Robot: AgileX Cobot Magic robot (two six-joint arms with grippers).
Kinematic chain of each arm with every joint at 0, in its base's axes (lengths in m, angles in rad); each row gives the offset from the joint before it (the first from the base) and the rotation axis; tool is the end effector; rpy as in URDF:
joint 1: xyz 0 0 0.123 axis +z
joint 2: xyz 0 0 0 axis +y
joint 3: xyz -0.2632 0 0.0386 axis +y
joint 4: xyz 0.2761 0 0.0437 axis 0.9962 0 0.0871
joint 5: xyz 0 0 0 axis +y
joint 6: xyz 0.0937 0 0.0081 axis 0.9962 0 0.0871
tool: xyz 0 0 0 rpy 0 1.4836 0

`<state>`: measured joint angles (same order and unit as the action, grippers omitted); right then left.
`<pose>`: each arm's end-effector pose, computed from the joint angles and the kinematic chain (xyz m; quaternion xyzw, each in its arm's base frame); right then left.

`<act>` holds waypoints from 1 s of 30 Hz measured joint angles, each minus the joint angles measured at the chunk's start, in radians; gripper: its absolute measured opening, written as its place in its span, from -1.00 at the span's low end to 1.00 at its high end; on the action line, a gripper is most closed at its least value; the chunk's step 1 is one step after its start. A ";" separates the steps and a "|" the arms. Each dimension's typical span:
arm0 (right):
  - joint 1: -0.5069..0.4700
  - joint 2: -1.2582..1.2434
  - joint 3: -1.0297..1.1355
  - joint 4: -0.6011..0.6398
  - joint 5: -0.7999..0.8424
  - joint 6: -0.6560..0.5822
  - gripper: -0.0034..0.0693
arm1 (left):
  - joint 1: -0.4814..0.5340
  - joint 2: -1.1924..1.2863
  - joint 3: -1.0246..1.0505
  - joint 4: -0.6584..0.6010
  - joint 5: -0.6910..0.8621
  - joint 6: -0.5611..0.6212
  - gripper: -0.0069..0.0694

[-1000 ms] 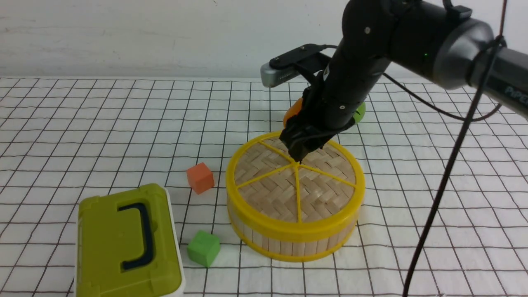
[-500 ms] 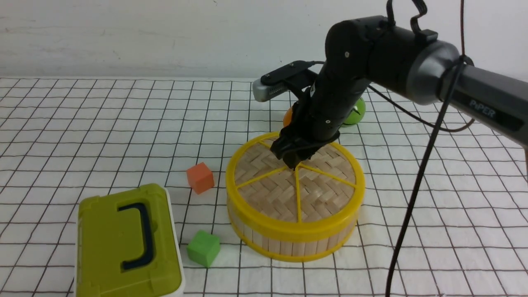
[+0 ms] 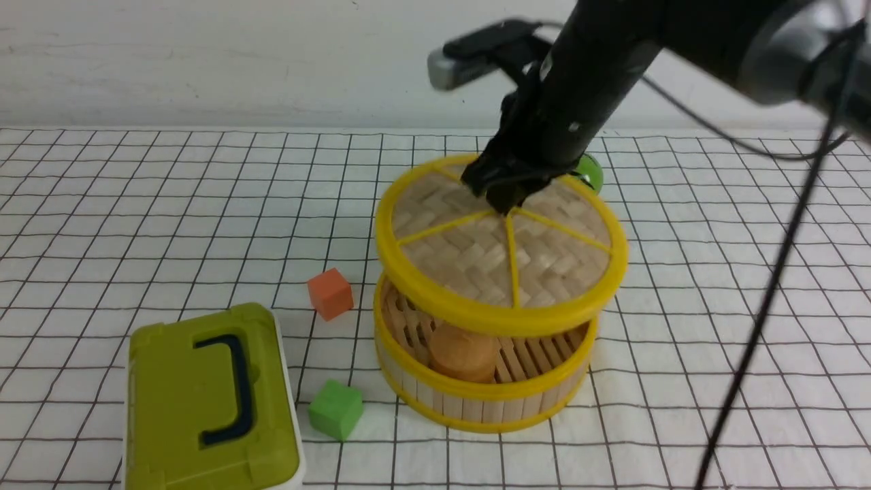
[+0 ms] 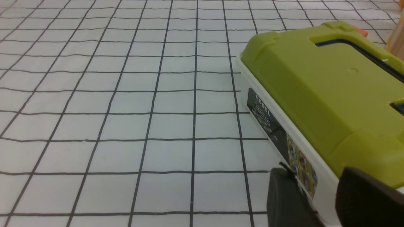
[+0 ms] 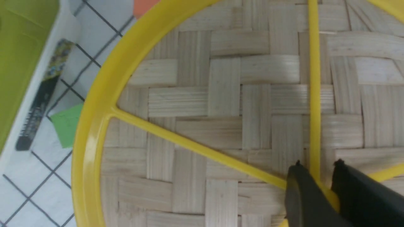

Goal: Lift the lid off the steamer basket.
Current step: Use the right arm to place the steamer lid on the table

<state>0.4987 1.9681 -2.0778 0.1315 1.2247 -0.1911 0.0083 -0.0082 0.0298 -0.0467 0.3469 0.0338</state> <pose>0.3944 0.2280 0.3446 -0.3204 0.9063 0.1057 0.2544 0.1038 -0.0006 0.1710 -0.0026 0.7991 -0.0069 0.6011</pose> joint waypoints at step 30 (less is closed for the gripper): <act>-0.500 -0.214 0.758 -0.023 -0.473 0.019 -0.62 | 0.000 0.000 0.000 0.000 0.000 0.000 -0.19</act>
<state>-0.0016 1.7538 -1.3194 0.1089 0.7514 -0.1725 0.0083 -0.0082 0.0298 -0.0467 0.3469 0.0338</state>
